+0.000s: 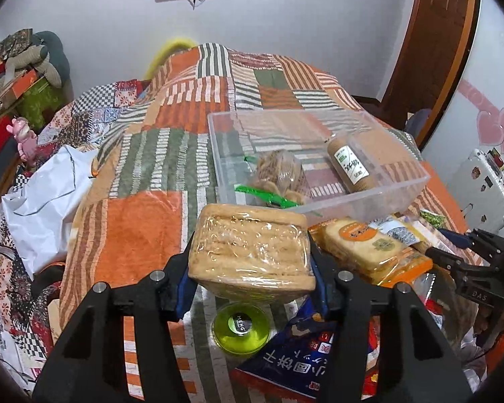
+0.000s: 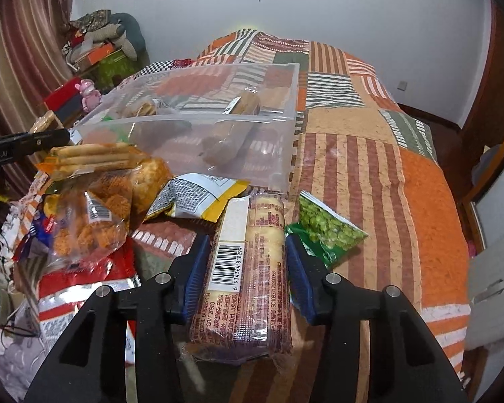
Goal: Organize snacks
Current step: 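Carry the cake with left tool while right tool carries the biscuit stick over the box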
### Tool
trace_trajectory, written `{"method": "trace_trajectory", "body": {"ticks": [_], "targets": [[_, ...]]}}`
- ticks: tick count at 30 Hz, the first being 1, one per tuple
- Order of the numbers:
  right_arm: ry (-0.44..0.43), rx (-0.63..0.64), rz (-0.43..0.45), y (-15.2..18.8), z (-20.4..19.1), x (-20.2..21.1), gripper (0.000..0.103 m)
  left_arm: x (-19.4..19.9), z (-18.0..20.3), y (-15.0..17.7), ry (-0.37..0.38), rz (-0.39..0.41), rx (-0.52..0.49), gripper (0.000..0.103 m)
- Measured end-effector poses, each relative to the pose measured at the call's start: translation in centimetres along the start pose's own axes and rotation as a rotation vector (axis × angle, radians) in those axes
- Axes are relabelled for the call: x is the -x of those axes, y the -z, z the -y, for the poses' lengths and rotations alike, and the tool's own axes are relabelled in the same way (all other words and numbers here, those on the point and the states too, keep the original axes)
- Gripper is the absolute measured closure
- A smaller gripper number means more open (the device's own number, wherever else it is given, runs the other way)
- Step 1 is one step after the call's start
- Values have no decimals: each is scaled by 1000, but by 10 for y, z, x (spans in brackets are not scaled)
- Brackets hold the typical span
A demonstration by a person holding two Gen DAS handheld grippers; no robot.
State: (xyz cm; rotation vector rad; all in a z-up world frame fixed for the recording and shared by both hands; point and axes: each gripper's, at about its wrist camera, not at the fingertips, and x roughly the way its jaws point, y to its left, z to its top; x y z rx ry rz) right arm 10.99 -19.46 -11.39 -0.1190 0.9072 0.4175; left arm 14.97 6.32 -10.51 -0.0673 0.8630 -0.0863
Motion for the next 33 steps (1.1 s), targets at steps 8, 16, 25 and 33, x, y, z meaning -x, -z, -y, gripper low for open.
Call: {"method": "trace_trajectory", "body": {"ticks": [8,16,25,33], "targets": [[15,-26,65,-6,10,26,60,19,-5,-12,1,44,26,48],[0,-23,163,-33,8,45,60,34,-3,-27,-10,84,20,48],[-30,-20,251,-66,1,44,60,33,2,-49,-15,114,12,48],[-42,-10,275,-89,-14,26,60,11,1,-69,-7,107,30,48]]}}
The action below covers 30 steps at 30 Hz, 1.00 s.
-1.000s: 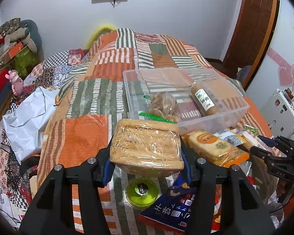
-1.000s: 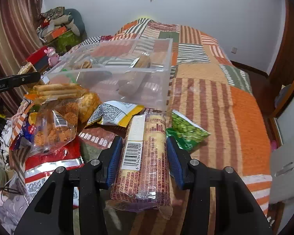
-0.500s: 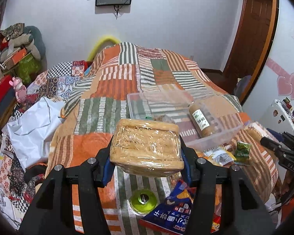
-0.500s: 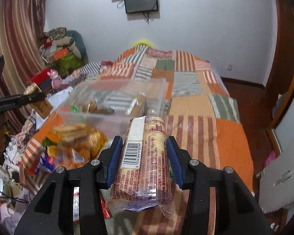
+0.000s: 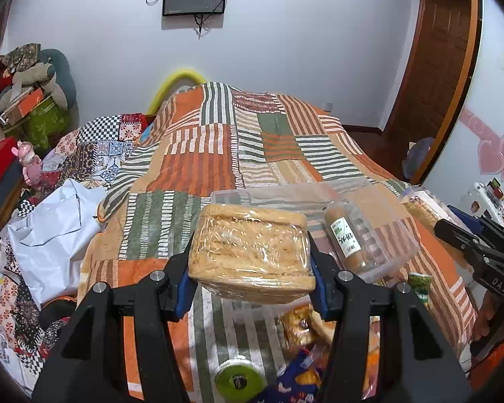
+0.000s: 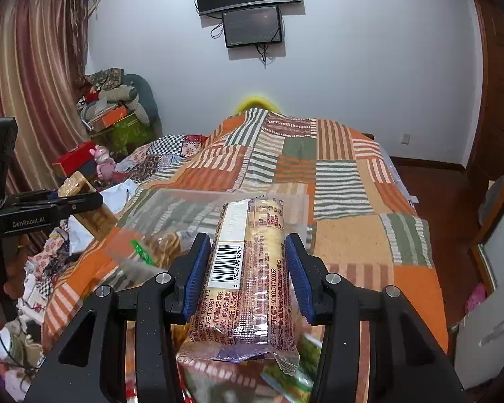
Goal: Organize snacks
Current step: 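Carry the cake with left tool while right tool carries the biscuit stick over the box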
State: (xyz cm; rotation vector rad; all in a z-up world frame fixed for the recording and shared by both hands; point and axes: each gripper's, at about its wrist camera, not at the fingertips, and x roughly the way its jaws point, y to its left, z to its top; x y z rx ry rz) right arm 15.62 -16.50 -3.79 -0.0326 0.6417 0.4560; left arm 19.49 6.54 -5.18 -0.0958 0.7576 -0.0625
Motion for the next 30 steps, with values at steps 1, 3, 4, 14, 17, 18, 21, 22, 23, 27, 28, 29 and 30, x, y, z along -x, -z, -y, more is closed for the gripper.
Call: {"method": "trace_trajectory", "body": {"ticks": [1,3,4,14,17,18,21,22,23,27,28,29,30], "targets": [[-8,-2,-1,-2,-1,-4,60,-4,-1,-2,2,-3,6,48],[-18,-5,-4,-5,-1,-9,60,-12,-1,-4,-1,-10,10,48],[-21,-6,-3,-6,-2,-12,60,-15,-1,-4,-2,-14,10,48],[-60,-4,-25,-16,-16,-47,60,-52,-5,-10,15,-59,40,48],[-66,-1,-37,-17,-18,-56,60,-63,-5,-11,16,-69,43,48],[-67,0,-41,-17,-19,-59,60,-66,-5,-12,18,-74,43,48],[-72,1,-59,-19,-21,-69,60,-77,-4,-12,15,-89,36,48],[-74,2,-65,-19,-21,-72,60,-80,-3,-12,14,-93,33,48],[-72,3,-70,-18,-22,-75,60,-83,-3,-11,14,-94,31,48],[-73,3,-97,-17,-20,-87,60,-93,0,-10,19,-105,29,48],[-72,3,-105,-16,-20,-89,60,-96,0,-10,15,-104,27,48],[-71,5,-110,-16,-20,-92,60,-97,0,-11,12,-104,26,48],[-70,8,-117,-16,-20,-95,60,-98,0,-11,10,-104,28,48]]}}
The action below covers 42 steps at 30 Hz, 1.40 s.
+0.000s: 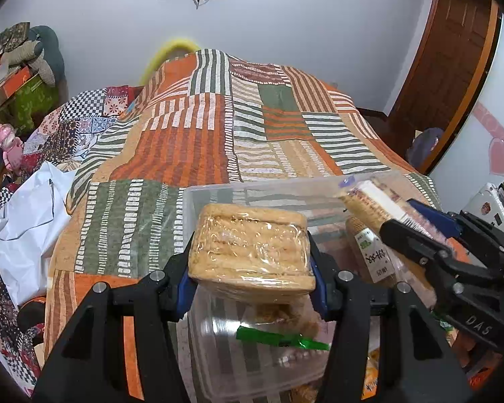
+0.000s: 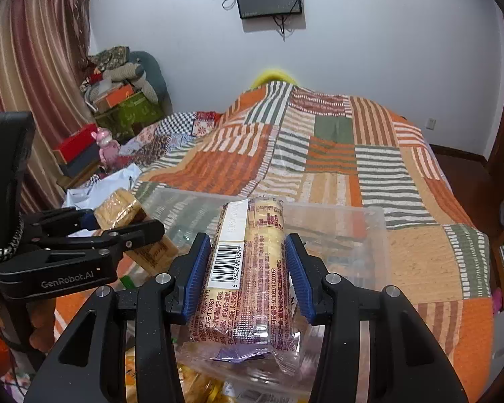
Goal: Organize snacks
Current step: 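Carry the cake with left tool while right tool carries the biscuit stick over the box, then open left tool to drop the cake into the box while right tool releases the stick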
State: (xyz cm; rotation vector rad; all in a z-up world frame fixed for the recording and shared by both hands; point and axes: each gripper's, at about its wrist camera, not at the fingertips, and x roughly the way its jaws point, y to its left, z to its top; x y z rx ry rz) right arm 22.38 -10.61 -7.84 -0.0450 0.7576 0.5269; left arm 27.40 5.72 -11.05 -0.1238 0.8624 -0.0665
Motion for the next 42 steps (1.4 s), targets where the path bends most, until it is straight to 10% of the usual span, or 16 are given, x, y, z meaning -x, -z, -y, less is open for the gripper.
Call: {"method": "trace_trajectory", "body": {"ticks": [14,19,26,42], "targets": [[5,1,-68,6,2,-18,59,-12,-2,-3,-16,-37,-16,45],[25,8,-42,4,4,-10,40,0,-4,-4,-4,5,-7,24],[27,6,-15,3,8,10,37,20,-13,-3,13,28,25,21],[80,36,48,37,20,78,27,81,-16,62,-53,48,-23,15]]}}
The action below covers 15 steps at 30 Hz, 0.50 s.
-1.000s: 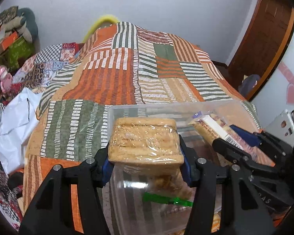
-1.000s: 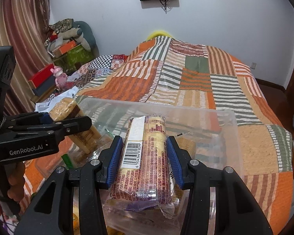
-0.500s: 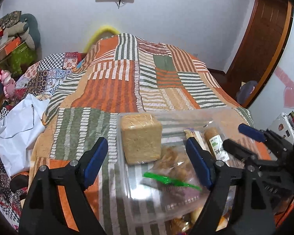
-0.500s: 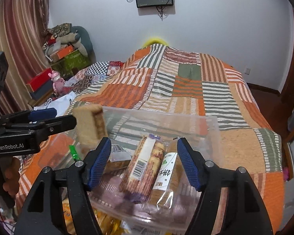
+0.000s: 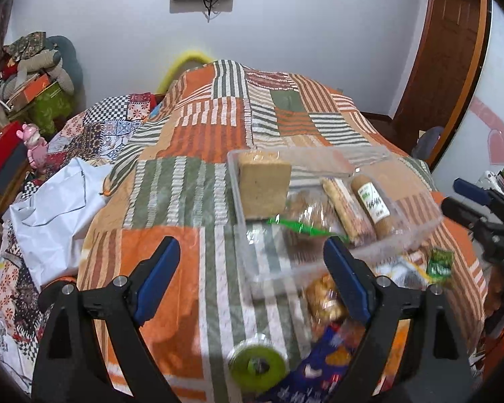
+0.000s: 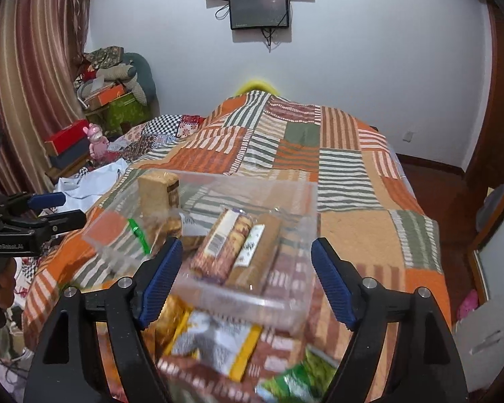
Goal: Organize snacks
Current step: 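Open left tool to drop the cake into the box while right tool releases the stick, then move both tools toward the remaining snack bags beside the box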
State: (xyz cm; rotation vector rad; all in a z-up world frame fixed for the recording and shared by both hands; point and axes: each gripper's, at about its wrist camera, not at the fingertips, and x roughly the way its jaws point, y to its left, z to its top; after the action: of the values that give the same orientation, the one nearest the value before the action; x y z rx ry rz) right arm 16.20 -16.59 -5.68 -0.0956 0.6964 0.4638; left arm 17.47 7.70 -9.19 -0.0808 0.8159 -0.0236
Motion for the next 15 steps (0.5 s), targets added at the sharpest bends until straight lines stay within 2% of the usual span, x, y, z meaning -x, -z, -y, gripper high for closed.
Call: {"method": "trace_trajectory", "body": {"ticks": [7,10,15], "targets": [[-26,7,-7,25,-12,28,27,26,-3,32,-32,-3,-5,15],[-47,11,-13,35,-21,37,22,39,-3,44,-27,-5,-7,15],[-64,44,-32,55,-44,47,22,57,1,64,2,-22,0,15]]}}
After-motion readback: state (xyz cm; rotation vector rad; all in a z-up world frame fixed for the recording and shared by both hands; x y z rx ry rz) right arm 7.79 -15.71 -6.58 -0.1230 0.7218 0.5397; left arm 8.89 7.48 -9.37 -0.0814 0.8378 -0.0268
